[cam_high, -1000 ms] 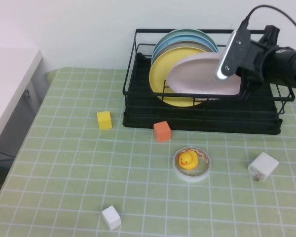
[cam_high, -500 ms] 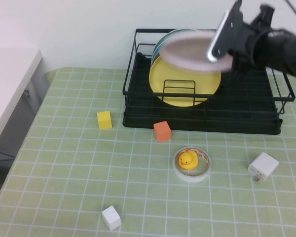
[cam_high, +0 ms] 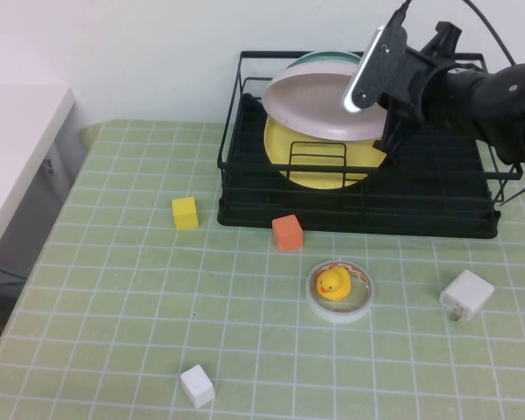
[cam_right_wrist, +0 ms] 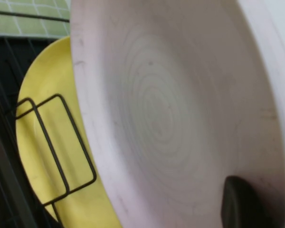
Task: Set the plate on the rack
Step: Place the plate on the rack
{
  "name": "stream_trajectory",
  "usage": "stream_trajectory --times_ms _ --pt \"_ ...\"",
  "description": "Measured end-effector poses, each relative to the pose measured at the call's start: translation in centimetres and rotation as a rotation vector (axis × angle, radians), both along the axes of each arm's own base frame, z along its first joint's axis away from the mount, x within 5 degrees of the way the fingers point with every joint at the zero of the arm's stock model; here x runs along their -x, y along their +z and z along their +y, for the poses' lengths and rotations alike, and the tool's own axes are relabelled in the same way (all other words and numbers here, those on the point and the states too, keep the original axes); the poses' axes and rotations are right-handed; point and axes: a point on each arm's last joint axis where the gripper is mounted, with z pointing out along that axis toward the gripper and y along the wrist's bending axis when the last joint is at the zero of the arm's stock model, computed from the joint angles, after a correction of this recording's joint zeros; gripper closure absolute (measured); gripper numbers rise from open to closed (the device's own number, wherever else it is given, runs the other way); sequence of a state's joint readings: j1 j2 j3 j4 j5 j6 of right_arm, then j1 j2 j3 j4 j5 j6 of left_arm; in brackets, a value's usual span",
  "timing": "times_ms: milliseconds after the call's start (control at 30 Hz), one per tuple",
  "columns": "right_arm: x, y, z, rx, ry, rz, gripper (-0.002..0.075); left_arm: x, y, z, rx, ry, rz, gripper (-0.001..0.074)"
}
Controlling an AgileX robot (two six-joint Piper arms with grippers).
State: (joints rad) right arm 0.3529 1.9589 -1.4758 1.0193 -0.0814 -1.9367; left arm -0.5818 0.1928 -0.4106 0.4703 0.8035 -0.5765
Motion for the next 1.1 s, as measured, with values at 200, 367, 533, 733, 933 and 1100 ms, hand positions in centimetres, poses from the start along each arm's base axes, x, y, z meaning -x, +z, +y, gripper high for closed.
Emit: stream_trajectory --times_ms 200,367,533,733,933,1100 --pt "0.0 0.0 0.0 -0.033 -0.015 0.012 0.063 0.0 0.0 0.0 0.0 0.0 0.0 0.0736" --pt "0.1 -0.1 0.1 -0.062 -0.015 0.031 0.063 0.0 0.0 0.0 0.0 0.0 0.0 0.0736" --pt "0.0 -0.7 0.3 -0.066 0.004 0.058 0.063 0.0 0.0 0.0 0.0 0.0 0.0 0.0736" --pt "-0.3 -2.1 0.5 -0.029 0.016 0.077 0.063 0.0 0.0 0.0 -0.002 0.001 -0.001 0.0736" --pt "-0.8 -4.4 0.6 -0.005 0.016 0.117 0.063 0.0 0.0 0.0 -0.002 0.001 -0.001 0.0736" --pt "-0.9 -5.3 0.7 0.0 0.015 0.135 0.063 0.0 0.0 0.0 -0.002 0.001 -0.001 0.0736"
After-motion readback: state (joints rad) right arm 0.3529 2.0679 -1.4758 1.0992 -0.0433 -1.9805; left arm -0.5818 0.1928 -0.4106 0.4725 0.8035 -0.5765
